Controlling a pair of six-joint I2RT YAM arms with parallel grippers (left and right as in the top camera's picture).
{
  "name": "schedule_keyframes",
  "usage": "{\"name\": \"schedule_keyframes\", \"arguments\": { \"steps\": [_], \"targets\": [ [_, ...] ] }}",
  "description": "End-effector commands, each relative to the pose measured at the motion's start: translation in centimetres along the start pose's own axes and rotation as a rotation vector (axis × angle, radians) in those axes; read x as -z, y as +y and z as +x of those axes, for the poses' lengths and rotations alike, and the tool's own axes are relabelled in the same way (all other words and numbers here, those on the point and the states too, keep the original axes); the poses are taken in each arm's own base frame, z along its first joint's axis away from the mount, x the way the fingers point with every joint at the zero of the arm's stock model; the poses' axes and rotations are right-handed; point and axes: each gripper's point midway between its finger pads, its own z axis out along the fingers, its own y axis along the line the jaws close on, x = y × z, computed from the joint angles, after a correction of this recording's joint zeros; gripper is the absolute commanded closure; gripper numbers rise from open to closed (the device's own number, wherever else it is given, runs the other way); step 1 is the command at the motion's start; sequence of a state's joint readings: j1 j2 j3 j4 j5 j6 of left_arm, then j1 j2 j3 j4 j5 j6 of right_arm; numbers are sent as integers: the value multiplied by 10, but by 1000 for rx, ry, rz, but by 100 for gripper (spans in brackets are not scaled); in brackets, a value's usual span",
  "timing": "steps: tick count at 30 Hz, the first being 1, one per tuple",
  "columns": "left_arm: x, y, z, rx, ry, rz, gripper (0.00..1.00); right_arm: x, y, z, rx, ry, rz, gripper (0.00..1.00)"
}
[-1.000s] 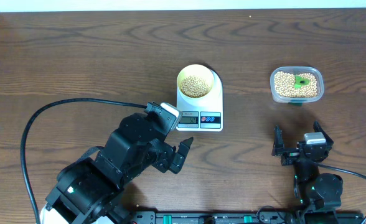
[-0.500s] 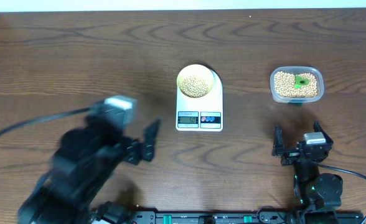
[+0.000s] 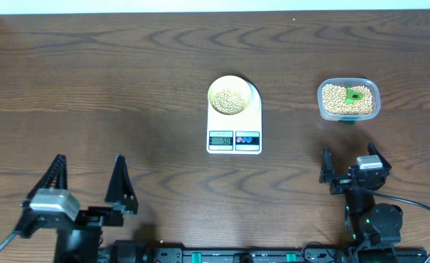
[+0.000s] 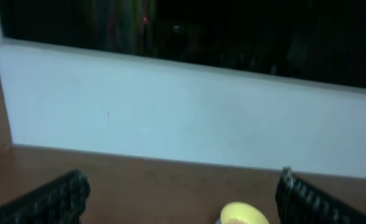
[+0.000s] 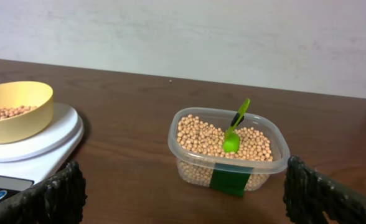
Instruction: Scoop item into bowl and weigh 50g on scale
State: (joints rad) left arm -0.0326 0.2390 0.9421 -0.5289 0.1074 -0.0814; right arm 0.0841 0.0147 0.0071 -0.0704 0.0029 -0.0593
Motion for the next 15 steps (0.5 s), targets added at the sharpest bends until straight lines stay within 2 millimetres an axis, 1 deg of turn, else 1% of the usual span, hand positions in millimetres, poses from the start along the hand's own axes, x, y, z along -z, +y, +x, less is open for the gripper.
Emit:
{"name": "schedule_keyframes", "arguments": {
  "steps": [1,6,9,12,15],
  "targets": [
    [-12,-4,31,-2,-8,53,2,0,2,1,9,3,-11,1],
    [-27,-8,71,-11,-60,131,2,0,2,1,9,3,-11,1],
    [-33,-12,91,-18,-92,178,2,0,2,1,9,3,-11,1],
    [-41,-14,107,-15,-106,214,2,0,2,1,9,3,-11,1],
    [-45,-14,116,17,-113,227,2,0,2,1,9,3,-11,1]
  ]
}}
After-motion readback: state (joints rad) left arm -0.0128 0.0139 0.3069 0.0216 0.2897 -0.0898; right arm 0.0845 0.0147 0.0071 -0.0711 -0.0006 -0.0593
